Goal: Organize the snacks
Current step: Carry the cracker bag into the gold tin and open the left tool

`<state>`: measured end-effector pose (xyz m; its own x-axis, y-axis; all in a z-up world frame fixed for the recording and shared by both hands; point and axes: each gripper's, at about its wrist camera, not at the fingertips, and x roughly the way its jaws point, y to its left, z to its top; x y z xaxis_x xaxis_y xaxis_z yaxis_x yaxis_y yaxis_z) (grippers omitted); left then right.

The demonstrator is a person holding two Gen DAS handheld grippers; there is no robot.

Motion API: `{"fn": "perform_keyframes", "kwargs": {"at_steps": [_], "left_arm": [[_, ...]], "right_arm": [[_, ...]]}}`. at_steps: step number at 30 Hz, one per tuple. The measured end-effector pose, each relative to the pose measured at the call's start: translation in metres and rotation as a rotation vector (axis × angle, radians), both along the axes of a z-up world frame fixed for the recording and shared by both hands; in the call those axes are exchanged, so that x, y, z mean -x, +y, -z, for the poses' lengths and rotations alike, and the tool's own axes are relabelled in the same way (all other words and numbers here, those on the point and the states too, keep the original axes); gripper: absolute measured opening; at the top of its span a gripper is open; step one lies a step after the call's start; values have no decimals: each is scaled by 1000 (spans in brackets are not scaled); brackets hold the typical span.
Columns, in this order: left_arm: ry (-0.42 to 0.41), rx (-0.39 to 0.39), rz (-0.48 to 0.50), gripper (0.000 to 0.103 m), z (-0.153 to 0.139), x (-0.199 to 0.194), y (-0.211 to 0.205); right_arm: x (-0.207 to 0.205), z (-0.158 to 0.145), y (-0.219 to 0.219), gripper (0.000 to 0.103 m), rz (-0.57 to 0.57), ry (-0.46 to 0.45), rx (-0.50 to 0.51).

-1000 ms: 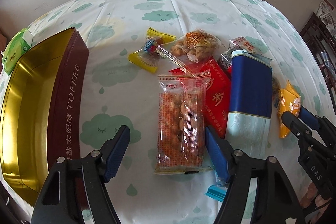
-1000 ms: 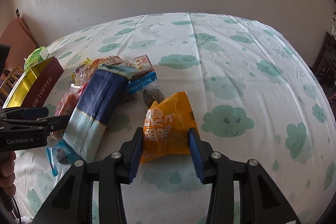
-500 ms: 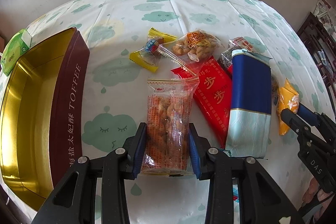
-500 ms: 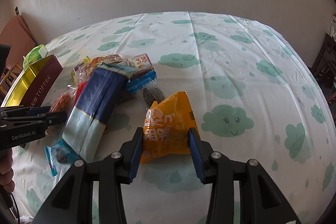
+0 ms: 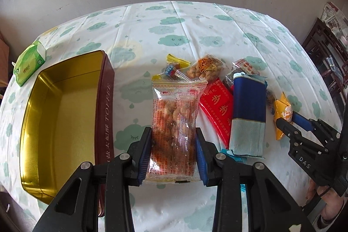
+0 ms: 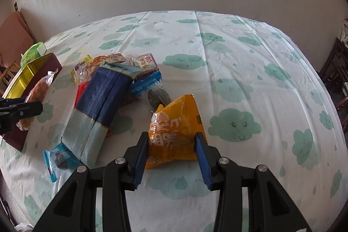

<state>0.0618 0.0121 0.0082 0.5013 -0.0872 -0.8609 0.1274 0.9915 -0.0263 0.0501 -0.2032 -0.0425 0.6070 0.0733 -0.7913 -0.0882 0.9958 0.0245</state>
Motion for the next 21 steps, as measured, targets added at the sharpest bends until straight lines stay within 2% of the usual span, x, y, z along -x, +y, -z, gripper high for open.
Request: {"fn": "perform_keyframes", "kwargs": {"at_steps": [11, 21], "left_arm": [[-30, -51, -99, 33, -11, 4, 56], [6, -106, -237, 33, 4, 7, 128]], "right_arm": [[-2, 0, 2, 43, 6, 11, 16], [-5, -1, 5, 43, 17, 25, 32]]}}
